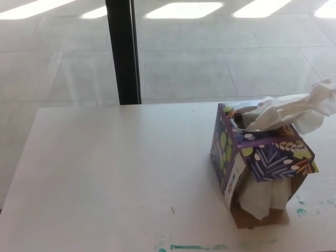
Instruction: The robot uses its right hand to pull out a tissue from the tissue box kept in the middle of the desk and put it on the right side
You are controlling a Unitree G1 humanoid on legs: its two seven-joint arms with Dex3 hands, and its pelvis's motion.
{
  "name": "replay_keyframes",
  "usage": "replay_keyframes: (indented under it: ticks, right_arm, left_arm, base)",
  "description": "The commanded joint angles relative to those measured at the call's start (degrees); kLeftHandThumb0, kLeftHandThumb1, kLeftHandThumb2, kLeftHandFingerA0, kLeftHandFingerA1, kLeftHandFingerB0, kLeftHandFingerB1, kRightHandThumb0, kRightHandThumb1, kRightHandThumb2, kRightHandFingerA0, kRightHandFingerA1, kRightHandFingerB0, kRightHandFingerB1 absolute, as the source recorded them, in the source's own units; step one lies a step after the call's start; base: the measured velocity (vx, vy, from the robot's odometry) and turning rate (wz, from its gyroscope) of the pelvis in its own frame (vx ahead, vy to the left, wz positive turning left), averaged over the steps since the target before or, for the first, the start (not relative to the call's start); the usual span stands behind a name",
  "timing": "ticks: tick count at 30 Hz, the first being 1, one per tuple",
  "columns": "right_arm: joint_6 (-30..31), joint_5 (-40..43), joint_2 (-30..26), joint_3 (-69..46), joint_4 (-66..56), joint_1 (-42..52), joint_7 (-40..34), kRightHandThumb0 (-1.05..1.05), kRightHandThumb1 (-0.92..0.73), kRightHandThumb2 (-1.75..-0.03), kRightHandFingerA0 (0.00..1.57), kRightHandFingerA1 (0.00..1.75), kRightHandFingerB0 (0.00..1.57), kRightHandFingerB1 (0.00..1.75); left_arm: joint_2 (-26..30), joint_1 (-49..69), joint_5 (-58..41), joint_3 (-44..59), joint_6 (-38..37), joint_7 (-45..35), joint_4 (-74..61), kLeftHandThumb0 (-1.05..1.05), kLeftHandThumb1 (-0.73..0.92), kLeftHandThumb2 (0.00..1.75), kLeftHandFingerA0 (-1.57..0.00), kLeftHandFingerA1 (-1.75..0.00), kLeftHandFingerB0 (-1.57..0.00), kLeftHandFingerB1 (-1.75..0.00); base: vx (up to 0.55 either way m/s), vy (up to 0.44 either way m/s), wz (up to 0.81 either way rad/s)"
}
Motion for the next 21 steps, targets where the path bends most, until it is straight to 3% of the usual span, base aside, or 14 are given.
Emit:
replay_keyframes:
  ticks: [1, 7, 13, 15, 16, 17, 19, 21]
  right_arm:
    - [-5.3, 13.8, -2.9, -12.3, 2.6, -2.7, -4.0, -0.51, -0.70, -0.61, 0.74, 0.99, 0.49, 0.55]
    - [-6.4, 12.1, -3.3, -13.5, 5.0, -3.3, -3.6, -0.49, -0.71, -0.61, 0.76, 0.93, 0.50, 0.53]
    - [-6.0, 12.8, -4.2, -13.8, 6.8, -4.1, -3.9, -0.49, -0.69, -0.60, 0.80, 0.97, 0.52, 0.54]
    - [-6.4, 13.4, -4.3, -13.4, 6.5, -4.0, -3.8, -0.51, -0.69, -0.60, 0.75, 0.99, 0.51, 0.55]
    - [-6.1, 13.8, -4.4, -13.4, 5.9, -3.9, -3.8, -0.53, -0.56, -0.98, 0.75, 0.93, 0.47, 0.65]
    - [-5.4, 14.7, -4.4, -13.8, 4.6, -3.7, -3.4, -0.50, -0.72, -0.61, 0.69, 1.03, 0.50, 0.55]
    - [-4.6, 15.5, -5.2, -13.8, 3.3, -4.0, -3.2, -0.51, -0.73, -0.61, 0.68, 1.03, 0.49, 0.53]
    - [-3.7, 16.1, -7.3, -13.2, 1.7, -6.7, -2.3, -0.53, -0.71, -0.62, 0.63, 1.01, 0.38, 0.48]
  left_arm:
    - [4.8, -3.4, -6.2, 5.9, 5.1, -3.0, 5.0, -1.05, 0.79, 1.00, -0.67, -0.59, -0.47, -0.81]
    - [5.1, -4.1, -6.2, 7.5, 5.2, -3.6, 6.4, -1.05, 0.78, 1.00, -0.67, -0.61, -0.46, -0.81]
    - [5.0, -4.0, -6.0, 7.8, 4.9, -3.8, 6.7, -1.05, 0.77, 1.01, -0.67, -0.61, -0.46, -0.81]
    - [4.9, -3.7, -6.3, 7.8, 4.8, -4.0, 6.9, -1.05, 0.78, 1.00, -0.67, -0.62, -0.46, -0.83]
    - [5.0, -3.7, -6.4, 8.0, 4.7, -4.1, 7.1, -1.05, 0.76, 1.01, -0.67, -0.62, -0.45, -0.83]
    - [5.0, -3.5, -6.7, 8.2, 4.8, -4.2, 7.2, -1.05, 0.76, 1.00, -0.66, -0.62, -0.44, -0.82]
    - [5.0, -2.9, -7.1, 8.5, 4.8, -4.5, 7.1, -1.05, 0.76, 1.00, -0.66, -0.62, -0.43, -0.83]
    - [4.9, -2.7, -7.1, 8.3, 4.7, -4.3, 6.7, -1.05, 0.77, 1.00, -0.66, -0.62, -0.44, -0.82]
  base:
    - [0.00, 0.000, 0.00]
    - [0.00, 0.000, 0.00]
    - [0.00, 0.000, 0.00]
    - [0.00, 0.000, 0.00]
    - [0.00, 0.000, 0.00]
    - [0.00, 0.000, 0.00]
    - [0.00, 0.000, 0.00]
    - [0.00, 0.000, 0.00]
